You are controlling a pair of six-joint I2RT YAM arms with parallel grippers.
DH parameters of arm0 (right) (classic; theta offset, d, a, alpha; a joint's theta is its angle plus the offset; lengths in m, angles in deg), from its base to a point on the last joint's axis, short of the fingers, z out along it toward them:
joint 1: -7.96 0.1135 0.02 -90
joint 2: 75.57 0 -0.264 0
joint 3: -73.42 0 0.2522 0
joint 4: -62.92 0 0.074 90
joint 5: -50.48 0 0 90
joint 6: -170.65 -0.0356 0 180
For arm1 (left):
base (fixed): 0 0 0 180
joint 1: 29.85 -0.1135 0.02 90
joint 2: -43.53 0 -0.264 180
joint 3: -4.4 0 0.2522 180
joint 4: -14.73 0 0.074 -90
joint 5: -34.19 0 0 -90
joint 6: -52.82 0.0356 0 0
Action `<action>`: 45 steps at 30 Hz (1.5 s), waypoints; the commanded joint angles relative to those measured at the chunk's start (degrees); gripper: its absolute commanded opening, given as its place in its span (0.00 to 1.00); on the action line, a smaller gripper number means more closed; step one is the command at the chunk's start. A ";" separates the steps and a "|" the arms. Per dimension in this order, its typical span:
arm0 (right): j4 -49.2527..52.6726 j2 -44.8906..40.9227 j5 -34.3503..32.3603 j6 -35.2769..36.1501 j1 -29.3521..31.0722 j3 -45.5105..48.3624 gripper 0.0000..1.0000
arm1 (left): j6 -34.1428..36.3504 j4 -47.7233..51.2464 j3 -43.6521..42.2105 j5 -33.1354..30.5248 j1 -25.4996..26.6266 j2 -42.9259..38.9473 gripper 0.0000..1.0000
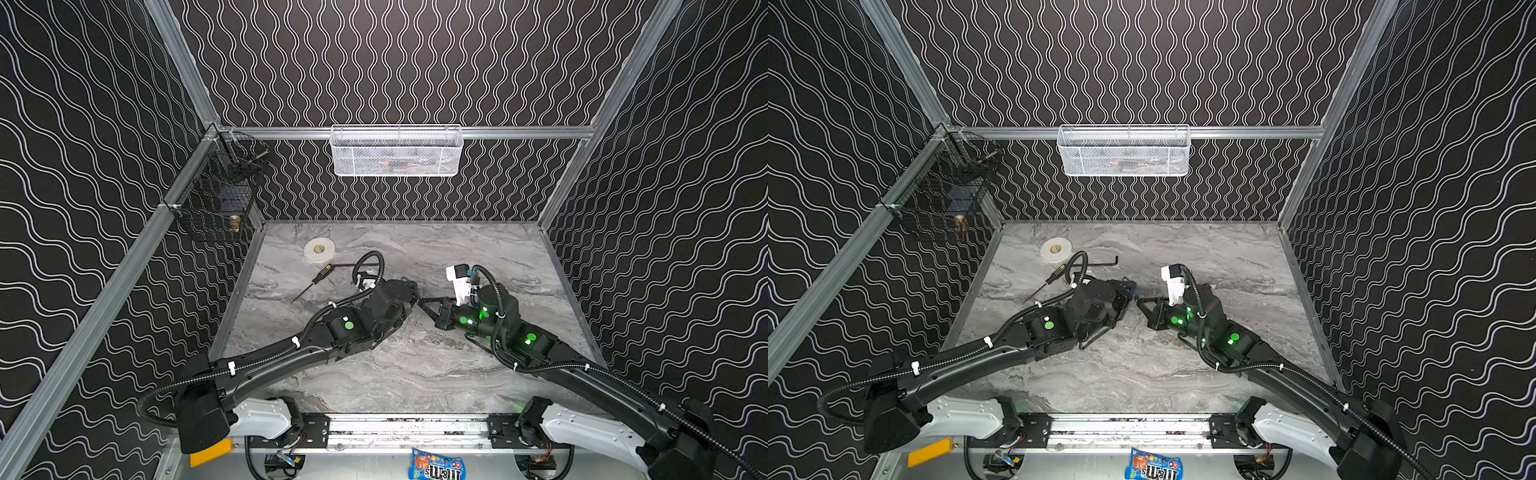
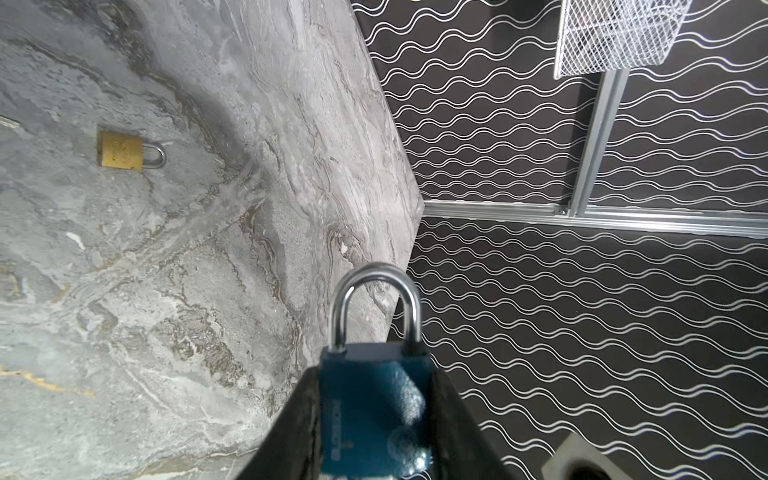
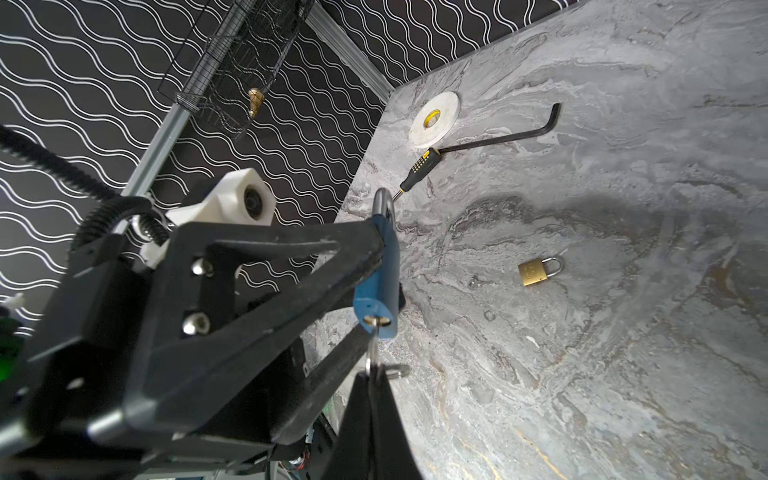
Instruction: Unlock with the key
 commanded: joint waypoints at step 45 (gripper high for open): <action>7.96 4.53 -2.07 -4.18 0.14 -6.89 0.20 | 3.70 3.05 2.55 -6.36 0.79 -0.18 0.00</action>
